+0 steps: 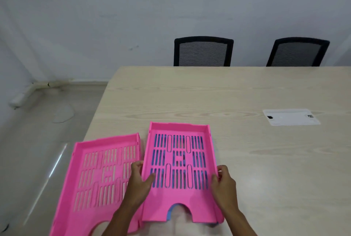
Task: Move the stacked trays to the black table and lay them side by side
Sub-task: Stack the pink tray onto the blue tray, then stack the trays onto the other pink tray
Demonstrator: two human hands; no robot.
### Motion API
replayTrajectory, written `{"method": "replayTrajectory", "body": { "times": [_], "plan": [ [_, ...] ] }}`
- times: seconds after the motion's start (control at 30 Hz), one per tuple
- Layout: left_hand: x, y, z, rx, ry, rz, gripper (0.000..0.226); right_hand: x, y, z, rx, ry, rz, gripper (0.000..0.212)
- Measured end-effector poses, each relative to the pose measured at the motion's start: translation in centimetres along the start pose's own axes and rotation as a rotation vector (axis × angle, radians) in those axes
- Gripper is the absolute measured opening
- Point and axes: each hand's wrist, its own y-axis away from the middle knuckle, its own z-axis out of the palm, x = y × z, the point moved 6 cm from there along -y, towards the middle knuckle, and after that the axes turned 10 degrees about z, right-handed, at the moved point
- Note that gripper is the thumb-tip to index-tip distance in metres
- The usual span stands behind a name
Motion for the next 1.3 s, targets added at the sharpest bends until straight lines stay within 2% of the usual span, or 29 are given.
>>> {"method": "replayTrajectory", "body": {
  "times": [0.3, 0.63, 0.83, 1.0, 1.1, 1.3],
  "plan": [
    [0.7, -0.5, 1.2, -0.042, 0.028, 0.028, 0.043, 1.0, -0.2, -1.0, 0.058, -0.035, 0.034, 0.008],
    [0.0, -0.6, 1.3, -0.044, -0.005, -0.006, 0.045, 1.4, 0.2, -1.2, 0.044, -0.012, 0.012, 0.011],
    [-0.1, -0.4, 2.5, -0.090, -0.029, -0.013, 0.029, 1.9, -0.1, -2.1, 0.076, -0.042, 0.041, 0.009],
    [-0.1, -0.1, 2.5, -0.065, 0.012, -0.026, 0.032, 1.5, -0.6, -1.4, -0.006, -0.096, 0.021, 0.017],
    [0.8, 0.6, 2.8, -0.068, 0.031, -0.006, 0.047, 1.8, -1.3, -1.3, -0.088, -0.131, 0.089, 0.028],
    [-0.8, 0.2, 3.2, -0.047, 0.017, -0.022, 0.050, 1.6, -2.0, -1.6, -0.151, -0.133, 0.133, 0.040]
  ]
}}
